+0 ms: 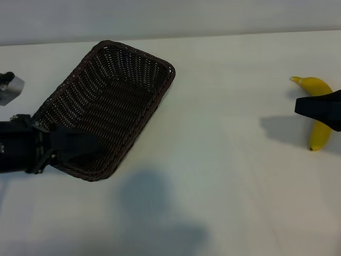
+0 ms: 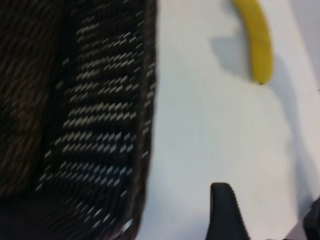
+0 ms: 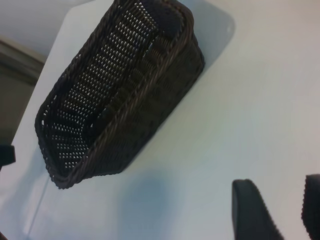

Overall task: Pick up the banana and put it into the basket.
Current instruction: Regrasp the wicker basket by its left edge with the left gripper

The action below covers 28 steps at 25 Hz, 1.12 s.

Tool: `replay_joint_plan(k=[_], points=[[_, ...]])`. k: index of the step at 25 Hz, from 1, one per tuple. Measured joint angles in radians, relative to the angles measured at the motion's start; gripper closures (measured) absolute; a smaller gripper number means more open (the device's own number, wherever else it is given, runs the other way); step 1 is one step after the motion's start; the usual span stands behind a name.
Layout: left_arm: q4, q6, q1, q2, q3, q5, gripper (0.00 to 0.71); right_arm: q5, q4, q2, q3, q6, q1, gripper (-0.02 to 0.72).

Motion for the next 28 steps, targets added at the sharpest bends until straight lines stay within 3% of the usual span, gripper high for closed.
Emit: replay_joint_plan(k=[9,14,22,28], points=[[0.367,-0.432,0.0,-0.241,0.0,-0.042,0.254,0.0,0.004,0.0,0.0,0.001,0.0,0.408],[0.534,-0.63,0.0,-0.28,0.0,-0.044,0.254,0.0,0.004,0.0,0.0,0.001,0.0,0.408],[0.595,-0.689,0.0,-0.306,0.036,-0.124,0.25,0.0,0.004,0.0,0.0,0.001,0.0,0.408],[0.596,-0.741,0.0,-0.304,0.044,-0.162,0.185,0.0,0.005,0.0,0.0,0.001,0.0,0.408]])
